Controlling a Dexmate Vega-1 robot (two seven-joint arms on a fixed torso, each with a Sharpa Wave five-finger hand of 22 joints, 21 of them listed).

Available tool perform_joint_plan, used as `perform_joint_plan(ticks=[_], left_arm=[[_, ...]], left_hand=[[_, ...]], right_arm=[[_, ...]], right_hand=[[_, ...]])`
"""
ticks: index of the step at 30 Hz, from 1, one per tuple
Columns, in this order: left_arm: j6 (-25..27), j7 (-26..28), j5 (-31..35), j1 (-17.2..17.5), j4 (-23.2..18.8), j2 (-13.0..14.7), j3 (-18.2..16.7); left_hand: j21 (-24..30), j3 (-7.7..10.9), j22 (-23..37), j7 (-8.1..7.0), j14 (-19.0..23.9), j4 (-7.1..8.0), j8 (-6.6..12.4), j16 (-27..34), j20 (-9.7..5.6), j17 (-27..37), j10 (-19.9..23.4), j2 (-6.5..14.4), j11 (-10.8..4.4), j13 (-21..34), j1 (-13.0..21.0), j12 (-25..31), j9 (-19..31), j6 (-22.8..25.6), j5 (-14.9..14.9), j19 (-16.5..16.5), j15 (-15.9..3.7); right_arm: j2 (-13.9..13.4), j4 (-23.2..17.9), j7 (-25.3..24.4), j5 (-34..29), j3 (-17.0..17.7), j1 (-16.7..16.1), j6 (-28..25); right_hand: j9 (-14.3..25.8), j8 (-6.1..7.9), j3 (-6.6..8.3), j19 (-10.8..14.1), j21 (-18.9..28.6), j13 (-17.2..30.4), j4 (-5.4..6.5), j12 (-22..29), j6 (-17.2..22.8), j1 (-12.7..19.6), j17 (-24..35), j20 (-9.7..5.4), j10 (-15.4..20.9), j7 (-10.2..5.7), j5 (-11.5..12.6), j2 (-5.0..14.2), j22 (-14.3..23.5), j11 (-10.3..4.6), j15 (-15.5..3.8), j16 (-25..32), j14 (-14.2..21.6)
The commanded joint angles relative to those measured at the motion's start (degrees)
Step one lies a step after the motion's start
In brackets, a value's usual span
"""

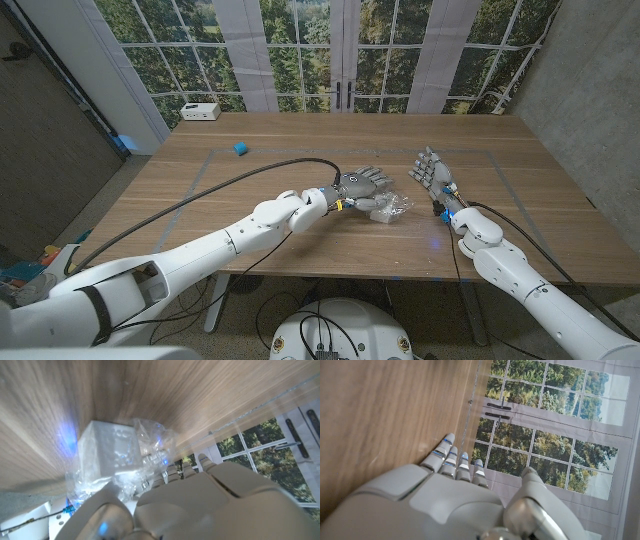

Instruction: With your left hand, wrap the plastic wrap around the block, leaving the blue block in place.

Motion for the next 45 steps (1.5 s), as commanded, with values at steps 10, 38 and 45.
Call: perform_joint_plan(ticks=[10, 38, 45], left_arm=[[-4.76, 8.96, -13.49, 4.68, -2.34, 1.9, -8.45], [-3.37, 20.96, -29.19, 14.43, -4.68, 0.93, -19.58], [-7.38, 19.85, -38.67, 16.37, -4.04, 1.42, -23.65]], left_hand=[[0.4, 2.22, 0.17, 0.2, 2.92, -4.06, 0.89, 0.27, 1.21, 0.35, 3.91, 1.85, 0.47, 0.64, 3.92, 1.07, 0.29, 5.69, -1.17, -1.15, -0.29], [1.64, 2.63, 0.25, 0.91, 3.43, -10.07, -1.98, -0.48, 1.52, 0.44, 1.02, -0.29, 1.84, 0.63, 7.05, -1.12, 0.27, 3.05, -1.26, 3.25, 0.91], [1.7, 1.55, 0.31, -0.05, 2.56, -9.47, -2.33, -0.73, 1.06, 0.65, 0.37, -0.89, 1.57, 0.48, 5.55, -1.64, 0.22, 2.36, -1.76, 3.6, 0.62]], right_arm=[[0.18, 0.14, 0.07, -0.61, -0.64, 1.33, -0.55], [0.93, 1.49, 1.63, -2.8, -2.37, 4.74, 0.19], [1.34, 0.48, 0.38, -4.27, -2.77, 5.22, 0.76]], right_hand=[[0.12, 0.02, -0.02, 0.06, 0.19, 0.29, 0.42, 0.04, 0.27, -0.12, 0.18, 0.34, 0.07, 0.26, 0.2, -0.03, 0.12, 0.0, -0.07, 0.04, 0.59], [0.12, -0.04, -0.27, 0.03, 0.15, 0.29, 0.42, -0.04, 0.13, -0.3, 0.18, 0.27, -0.05, 0.22, 0.13, -0.46, 0.11, 0.22, -0.13, -0.07, 0.42], [0.11, -0.01, -0.43, 0.05, 0.15, 0.29, 0.33, -0.03, 0.21, -0.33, 0.15, 0.3, -0.03, 0.19, 0.11, -0.8, 0.11, 0.33, -0.17, -0.11, 0.35]])
